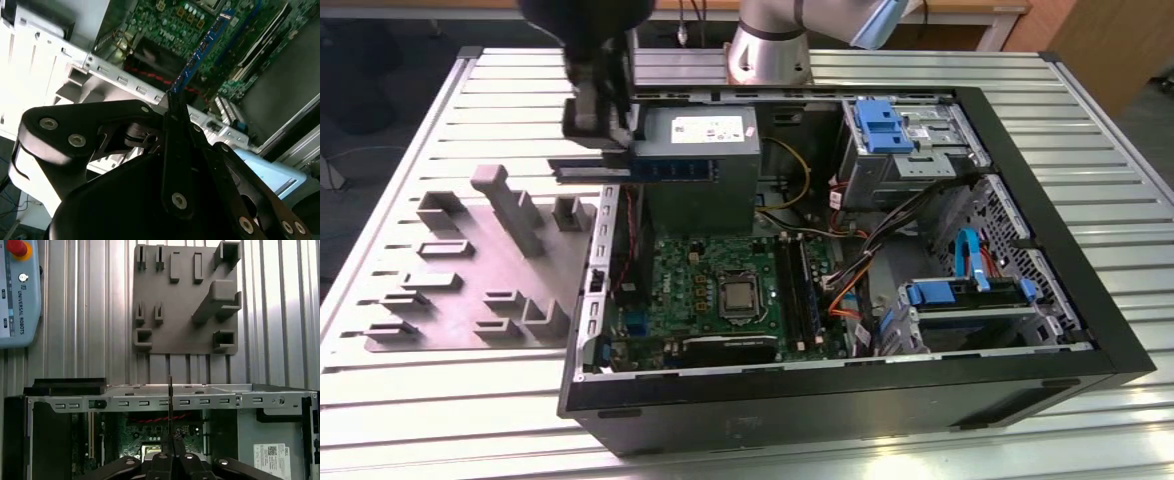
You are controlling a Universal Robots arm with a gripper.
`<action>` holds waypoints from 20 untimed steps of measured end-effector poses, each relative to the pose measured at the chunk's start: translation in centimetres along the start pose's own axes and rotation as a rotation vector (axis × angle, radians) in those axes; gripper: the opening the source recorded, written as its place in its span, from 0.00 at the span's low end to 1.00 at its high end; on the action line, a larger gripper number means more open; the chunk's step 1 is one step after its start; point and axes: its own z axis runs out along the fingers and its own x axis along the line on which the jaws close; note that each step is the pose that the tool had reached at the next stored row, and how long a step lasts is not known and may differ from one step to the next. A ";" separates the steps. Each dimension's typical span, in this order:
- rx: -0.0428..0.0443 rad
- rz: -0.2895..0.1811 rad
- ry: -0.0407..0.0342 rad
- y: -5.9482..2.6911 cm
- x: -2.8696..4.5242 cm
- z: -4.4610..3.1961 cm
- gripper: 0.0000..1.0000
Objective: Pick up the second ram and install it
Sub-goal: 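Pick up the second ram and move it above second insertion slot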
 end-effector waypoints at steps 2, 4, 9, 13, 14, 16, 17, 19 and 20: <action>-0.0006 0.000 0.0000 -0.90 -0.03 -0.04 0.12; -0.0012 0.000 0.0001 -1.80 -0.06 -0.08 0.12; -0.0023 0.000 0.0001 -4.08 -0.14 -0.17 0.12; -0.0029 0.000 0.0001 -5.56 -0.19 -0.18 0.12; -0.0029 0.000 0.0001 -5.79 -0.20 -0.14 0.12; -0.0033 0.000 0.0001 -6.20 -0.21 0.05 0.12; -0.0035 0.000 0.0001 -6.40 -0.21 0.19 0.12; -0.0040 0.000 0.0002 -6.77 -0.22 0.54 0.12; -0.0046 0.000 0.0003 -7.17 -0.22 0.90 0.12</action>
